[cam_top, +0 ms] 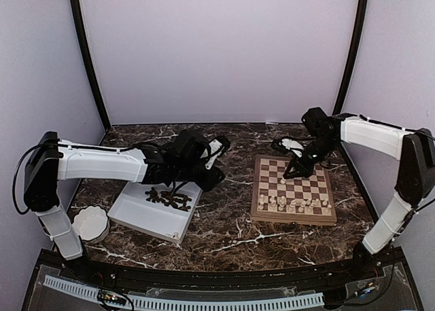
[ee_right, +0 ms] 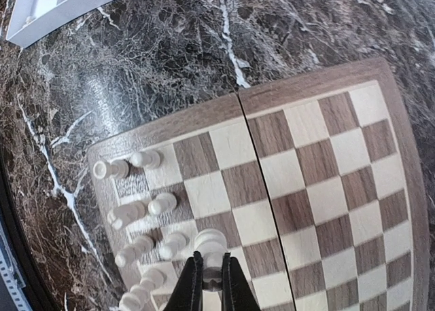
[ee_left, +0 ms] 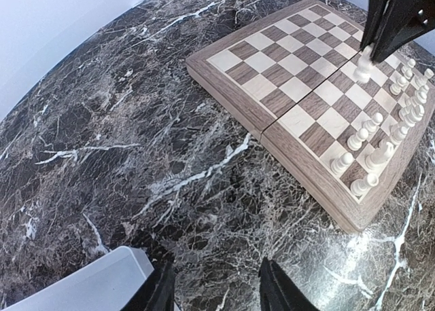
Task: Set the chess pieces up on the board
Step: Pick up the knight from the chessboard, then place the knight at g2.
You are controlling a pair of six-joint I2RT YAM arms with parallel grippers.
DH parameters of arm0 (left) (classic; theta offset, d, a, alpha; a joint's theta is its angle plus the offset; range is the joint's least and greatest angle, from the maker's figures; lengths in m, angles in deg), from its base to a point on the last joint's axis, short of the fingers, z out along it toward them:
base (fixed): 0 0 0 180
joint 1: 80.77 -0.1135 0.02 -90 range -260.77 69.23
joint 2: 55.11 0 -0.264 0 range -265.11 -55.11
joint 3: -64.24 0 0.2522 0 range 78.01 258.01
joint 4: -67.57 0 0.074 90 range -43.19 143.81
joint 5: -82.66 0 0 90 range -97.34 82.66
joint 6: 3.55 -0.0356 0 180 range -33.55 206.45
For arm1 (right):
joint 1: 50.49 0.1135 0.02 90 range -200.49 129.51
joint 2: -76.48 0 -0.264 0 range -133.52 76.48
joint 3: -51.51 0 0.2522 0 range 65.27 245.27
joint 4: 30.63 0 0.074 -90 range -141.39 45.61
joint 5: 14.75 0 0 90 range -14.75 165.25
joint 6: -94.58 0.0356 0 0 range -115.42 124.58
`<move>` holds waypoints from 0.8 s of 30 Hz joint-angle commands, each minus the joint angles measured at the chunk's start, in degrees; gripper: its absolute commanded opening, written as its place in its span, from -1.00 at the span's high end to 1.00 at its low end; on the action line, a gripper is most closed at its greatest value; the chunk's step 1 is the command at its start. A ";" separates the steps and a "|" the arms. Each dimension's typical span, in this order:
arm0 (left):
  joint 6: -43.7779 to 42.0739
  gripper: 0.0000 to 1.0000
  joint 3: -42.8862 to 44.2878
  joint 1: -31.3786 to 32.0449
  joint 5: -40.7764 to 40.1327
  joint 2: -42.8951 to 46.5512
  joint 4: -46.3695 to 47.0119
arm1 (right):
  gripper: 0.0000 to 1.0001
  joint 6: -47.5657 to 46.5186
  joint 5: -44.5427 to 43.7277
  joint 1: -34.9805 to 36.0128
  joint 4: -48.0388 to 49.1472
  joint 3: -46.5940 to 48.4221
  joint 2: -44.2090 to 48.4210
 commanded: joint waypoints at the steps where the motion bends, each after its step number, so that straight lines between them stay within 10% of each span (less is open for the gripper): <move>1: -1.48 0.10 3.04 -1.50 -1.18 -0.17 -2.34 | 1.00 0.43 -3.50 -4.56 -3.67 -4.39 7.63; 24: 2.30 0.09 5.90 -8.62 -7.71 -1.40 -10.52 | 0.99 -7.67 -15.33 -7.24 -5.00 -27.95 28.58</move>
